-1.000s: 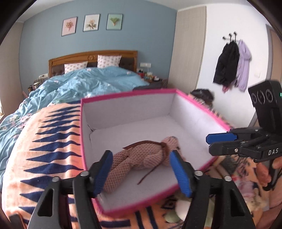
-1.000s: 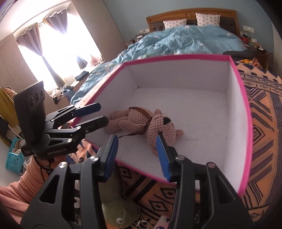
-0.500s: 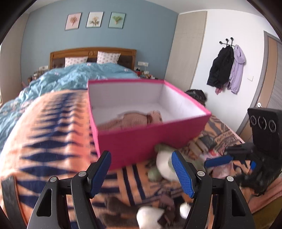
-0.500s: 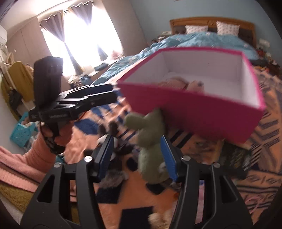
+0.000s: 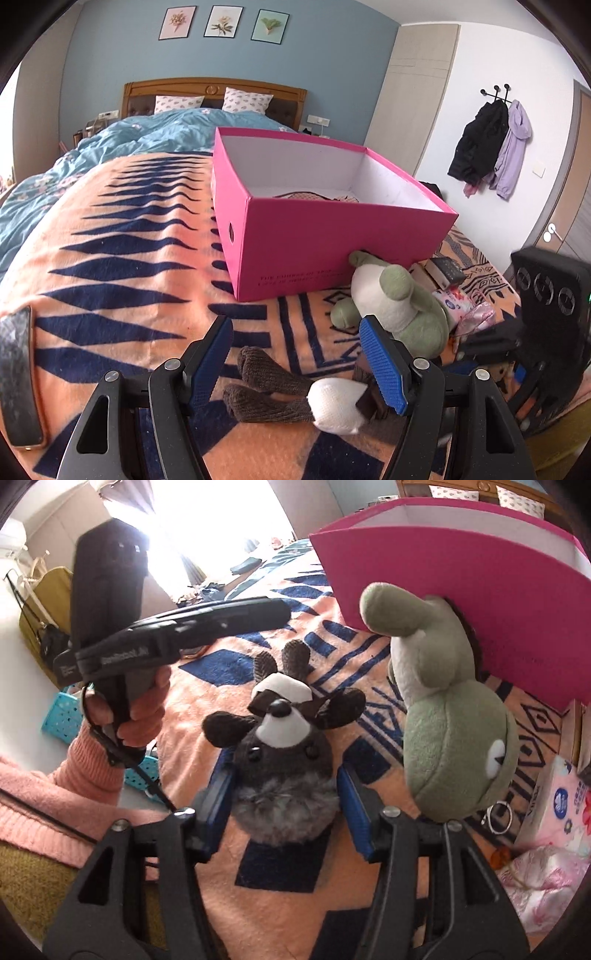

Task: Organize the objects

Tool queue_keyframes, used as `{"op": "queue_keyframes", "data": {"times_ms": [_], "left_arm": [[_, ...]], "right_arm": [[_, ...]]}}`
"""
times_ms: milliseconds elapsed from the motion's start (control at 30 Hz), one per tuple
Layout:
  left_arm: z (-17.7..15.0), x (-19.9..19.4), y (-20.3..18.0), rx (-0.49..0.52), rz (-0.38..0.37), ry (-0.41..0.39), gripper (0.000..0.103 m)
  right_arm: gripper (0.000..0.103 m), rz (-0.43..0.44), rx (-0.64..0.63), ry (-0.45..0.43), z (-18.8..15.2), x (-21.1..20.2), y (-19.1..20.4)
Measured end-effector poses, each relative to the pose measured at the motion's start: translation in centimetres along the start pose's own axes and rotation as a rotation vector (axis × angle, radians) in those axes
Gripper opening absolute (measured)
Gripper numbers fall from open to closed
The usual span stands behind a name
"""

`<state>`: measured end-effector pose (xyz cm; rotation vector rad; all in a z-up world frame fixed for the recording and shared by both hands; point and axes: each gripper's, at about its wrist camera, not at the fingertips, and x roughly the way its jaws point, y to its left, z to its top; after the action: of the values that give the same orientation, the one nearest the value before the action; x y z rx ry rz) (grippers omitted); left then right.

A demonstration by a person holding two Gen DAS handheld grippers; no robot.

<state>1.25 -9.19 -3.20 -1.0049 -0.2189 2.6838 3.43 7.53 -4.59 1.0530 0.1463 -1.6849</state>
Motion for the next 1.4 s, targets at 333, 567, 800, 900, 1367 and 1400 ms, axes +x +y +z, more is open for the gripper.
{"op": "queue_keyframes", "data": {"times_ms": [333,567,800,900,1367,1400], "left_arm": [[-2.4,1.6,-2.9,0.155,-0.081,0.113,0.072],[-3.0,2.1,-2.2,0.104,-0.105,0.124,0.072],[-2.2,0.9,-1.9,0.073,-0.138,0.103,0.072],[-1.1,-1.1,-2.2,0.087,-0.212,0.045,0.072],[4.6,-2.2,-5.5,0.263,-0.285,-0.073,0.073],[4.8,-1.9,-5.7,0.270,-0.281,-0.071,0.074]], "right_arm": [[0.041,-0.083,0.069,-0.054,-0.1,-2.6,-2.2],[0.063,-0.105,0.062,-0.050,-0.9,-1.4,-1.2],[0.050,-0.111,0.031,-0.091,-0.3,-2.5,-0.8],[0.050,-0.098,0.003,-0.122,0.6,-4.7,-0.4],[0.048,-0.126,-0.067,-0.327,7.8,-12.3,-2.2],[0.048,-0.130,-0.060,-0.341,8.2,-12.6,-2.3]]}}
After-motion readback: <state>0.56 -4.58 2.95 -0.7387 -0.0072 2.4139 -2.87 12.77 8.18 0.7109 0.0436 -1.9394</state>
